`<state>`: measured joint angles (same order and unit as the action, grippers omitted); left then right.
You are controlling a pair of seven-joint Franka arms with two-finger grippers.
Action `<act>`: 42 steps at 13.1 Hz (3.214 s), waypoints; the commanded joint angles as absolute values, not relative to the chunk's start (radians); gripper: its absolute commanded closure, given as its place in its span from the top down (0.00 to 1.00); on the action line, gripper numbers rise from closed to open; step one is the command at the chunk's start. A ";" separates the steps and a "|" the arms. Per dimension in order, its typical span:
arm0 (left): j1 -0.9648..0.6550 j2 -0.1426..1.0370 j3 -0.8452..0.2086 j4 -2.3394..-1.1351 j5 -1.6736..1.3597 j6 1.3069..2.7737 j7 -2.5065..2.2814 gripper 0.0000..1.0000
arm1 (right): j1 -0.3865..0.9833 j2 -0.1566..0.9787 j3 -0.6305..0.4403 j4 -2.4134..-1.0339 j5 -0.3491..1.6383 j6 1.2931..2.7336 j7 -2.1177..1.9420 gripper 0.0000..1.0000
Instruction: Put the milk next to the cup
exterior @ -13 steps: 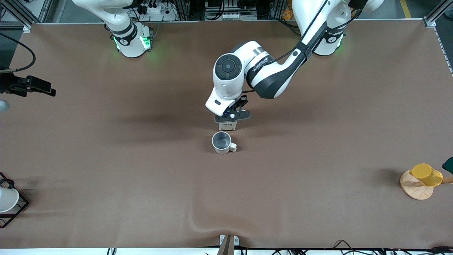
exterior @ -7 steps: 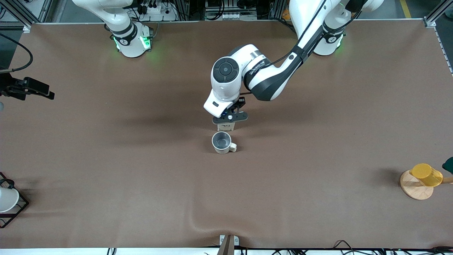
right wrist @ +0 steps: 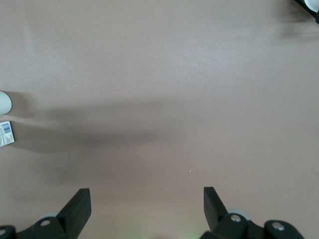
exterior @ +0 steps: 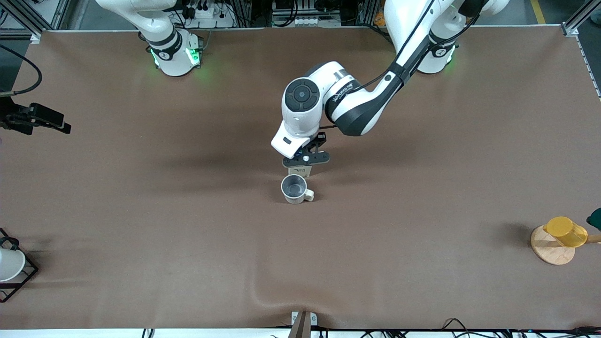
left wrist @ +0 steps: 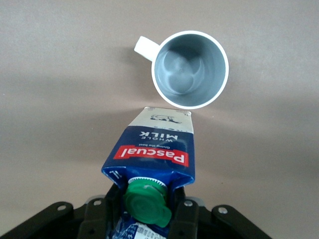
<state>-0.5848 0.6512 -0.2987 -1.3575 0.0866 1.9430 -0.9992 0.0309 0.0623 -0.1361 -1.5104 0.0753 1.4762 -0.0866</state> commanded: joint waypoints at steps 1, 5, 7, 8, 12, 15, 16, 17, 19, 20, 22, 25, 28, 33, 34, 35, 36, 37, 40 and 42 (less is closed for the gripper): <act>-0.601 0.670 -0.282 -1.328 0.106 1.954 -0.983 0.40 | 0.014 0.054 -0.126 -1.503 0.091 1.473 -0.084 1.00; -0.609 0.673 -0.282 -1.328 0.104 1.957 -0.986 0.68 | 0.018 0.054 -0.123 -1.489 0.077 1.470 -0.086 1.00; -0.607 0.664 -0.282 -1.328 0.106 1.957 -0.986 1.00 | 0.023 0.054 -0.121 -1.489 0.054 1.470 -0.089 1.00; -0.607 0.652 -0.281 -1.328 0.106 1.956 -0.988 1.00 | 0.029 0.055 -0.118 -1.489 0.023 1.465 -0.089 1.00; -0.559 0.507 -0.279 -1.333 0.106 1.927 -0.992 1.00 | 0.040 0.054 -0.120 -1.489 0.009 1.463 -0.091 1.00; -0.421 0.363 -0.281 -1.338 0.110 1.835 -0.977 1.00 | 0.044 0.058 -0.120 -1.489 0.006 1.463 -0.081 1.00; -0.367 0.324 -0.281 -1.338 0.110 1.794 -0.957 1.00 | 0.051 0.058 -0.120 -1.489 0.003 1.463 -0.080 1.00; -0.315 0.293 -0.281 -1.338 0.110 1.758 -0.913 1.00 | 0.048 0.058 -0.120 -1.489 0.002 1.463 -0.080 1.00; -0.205 0.238 -0.281 -1.342 0.110 1.714 -0.801 1.00 | 0.044 0.057 -0.121 -1.488 -0.002 1.469 -0.084 1.00; -0.149 0.215 -0.282 -1.345 0.109 1.701 -0.745 1.00 | 0.046 0.060 -0.120 -1.488 -0.002 1.473 -0.084 1.00; -0.051 0.172 -0.284 -1.353 0.109 1.669 -0.608 1.00 | 0.049 0.060 -0.120 -1.488 -0.002 1.471 -0.084 1.00; 0.052 0.134 -0.287 -1.362 0.100 1.641 -0.488 1.00 | 0.046 0.060 -0.121 -1.482 0.000 1.471 -0.081 1.00; 0.095 0.095 -0.285 -1.400 0.097 1.631 -0.451 1.00 | 0.046 0.060 -0.121 -1.477 0.006 1.473 -0.078 1.00; 0.035 -0.017 -0.123 -1.529 0.026 1.644 -0.200 1.00 | 0.048 0.061 -0.120 -1.479 0.006 1.476 -0.078 1.00; 0.034 -0.017 -0.104 -1.529 0.026 1.637 -0.164 1.00 | 0.048 0.063 -0.120 -1.479 0.006 1.476 -0.078 1.00; 0.034 -0.017 -0.101 -1.526 0.025 1.632 -0.155 1.00 | 0.048 0.063 -0.120 -1.479 0.006 1.476 -0.078 1.00; 0.034 -0.017 -0.100 -1.522 0.025 1.631 -0.159 1.00 | 0.048 0.063 -0.120 -1.479 0.006 1.476 -0.078 1.00; 0.035 -0.017 -0.100 -1.520 0.026 1.628 -0.161 1.00 | 0.048 0.063 -0.120 -1.479 0.006 1.476 -0.078 1.00; 0.035 -0.017 -0.097 -1.519 0.044 1.603 -0.169 1.00 | 0.046 0.063 -0.120 -1.479 0.008 1.474 -0.078 1.00; 0.035 -0.018 -0.092 -1.519 0.043 1.603 -0.169 1.00 | 0.048 0.063 -0.120 -1.479 0.008 1.474 -0.078 1.00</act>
<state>0.0424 0.0072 -0.1049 -1.4997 0.0408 1.6117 -0.1755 0.0439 0.0624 -0.1218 -1.4878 0.0140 1.4779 -0.0880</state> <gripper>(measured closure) 0.000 0.000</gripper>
